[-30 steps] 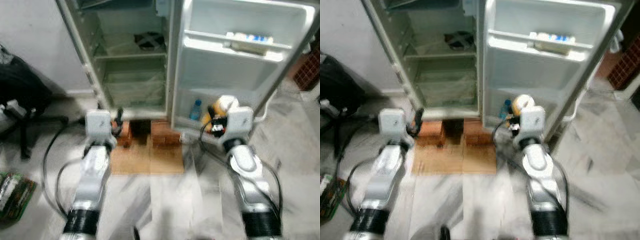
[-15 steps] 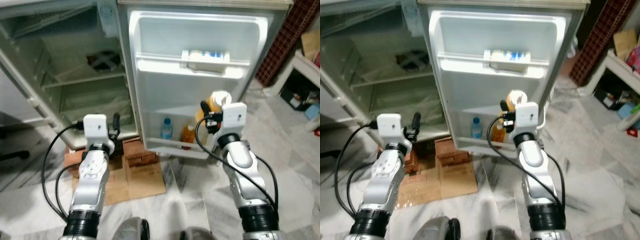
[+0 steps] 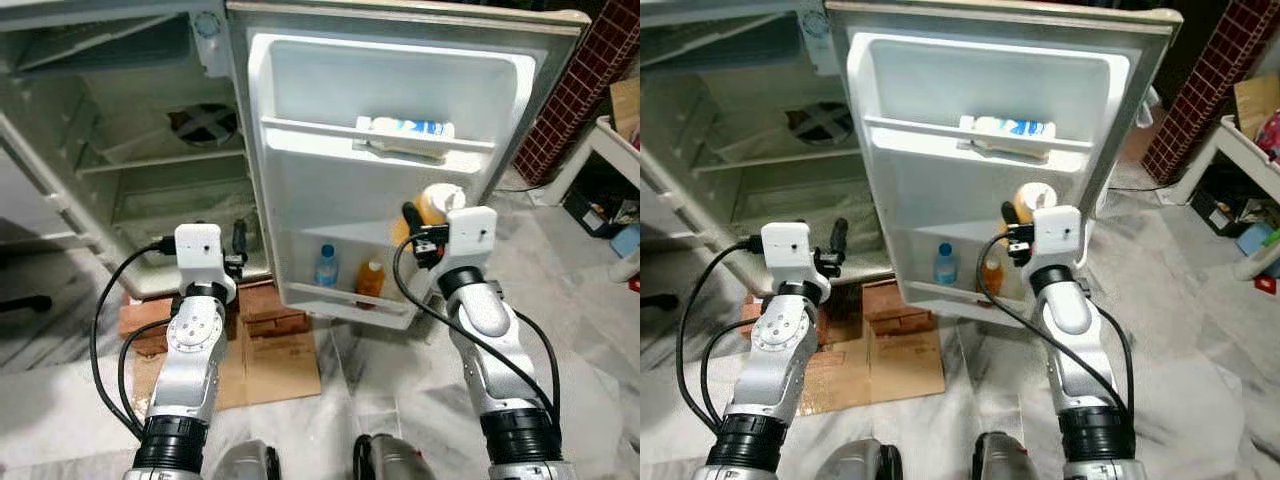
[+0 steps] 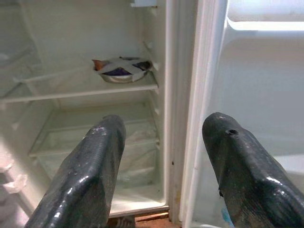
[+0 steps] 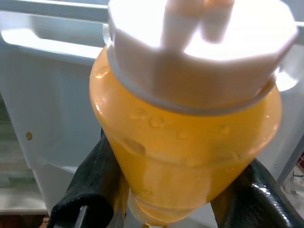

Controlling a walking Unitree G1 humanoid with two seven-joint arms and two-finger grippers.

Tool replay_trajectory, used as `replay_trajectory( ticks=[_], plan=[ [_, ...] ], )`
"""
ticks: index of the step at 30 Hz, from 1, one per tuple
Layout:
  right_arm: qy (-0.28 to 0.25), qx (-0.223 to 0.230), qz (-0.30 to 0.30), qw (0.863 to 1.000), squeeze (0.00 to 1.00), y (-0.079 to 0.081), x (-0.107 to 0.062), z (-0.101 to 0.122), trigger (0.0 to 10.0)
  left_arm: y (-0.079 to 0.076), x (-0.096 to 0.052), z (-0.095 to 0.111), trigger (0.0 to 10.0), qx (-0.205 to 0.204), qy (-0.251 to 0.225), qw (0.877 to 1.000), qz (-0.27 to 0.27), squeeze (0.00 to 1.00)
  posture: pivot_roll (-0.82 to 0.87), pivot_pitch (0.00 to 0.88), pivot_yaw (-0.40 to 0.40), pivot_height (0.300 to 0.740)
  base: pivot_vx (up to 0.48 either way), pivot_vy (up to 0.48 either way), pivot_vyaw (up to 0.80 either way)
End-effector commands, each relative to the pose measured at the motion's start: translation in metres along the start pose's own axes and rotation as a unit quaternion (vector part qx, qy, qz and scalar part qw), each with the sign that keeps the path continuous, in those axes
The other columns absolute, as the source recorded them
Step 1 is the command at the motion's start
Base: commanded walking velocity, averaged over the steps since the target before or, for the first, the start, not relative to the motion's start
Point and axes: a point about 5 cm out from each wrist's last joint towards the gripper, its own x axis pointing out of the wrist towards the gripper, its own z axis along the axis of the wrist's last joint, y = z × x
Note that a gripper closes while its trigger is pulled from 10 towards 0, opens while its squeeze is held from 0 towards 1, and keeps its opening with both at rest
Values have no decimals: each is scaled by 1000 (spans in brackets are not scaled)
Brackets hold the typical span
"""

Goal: Restocking fridge

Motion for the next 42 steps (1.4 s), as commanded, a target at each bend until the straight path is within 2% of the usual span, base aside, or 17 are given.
replay_trajectory(
  ticks=[1,18,25,42],
  plan=[
    [1,5,7,1000,0,2,-1,-3,10000,0,0,-2,10000,7,9,1000,4,0,-13,82,27,735,0,0,0],
    [14,12,30,999,0,4,-3,-9,10000,2,0,-3,10000,11,11,1000,19,0,-12,91,28,645,0,0,0],
    [16,19,47,999,0,8,-4,-10,10000,2,0,-3,10000,11,11,1000,20,0,-13,94,27,595,0,0,0],
    [-6,15,51,999,0,10,-1,-5,10000,2,0,0,10000,0,0,1000,13,0,-11,99,28,590,30,0,0]
  ],
)
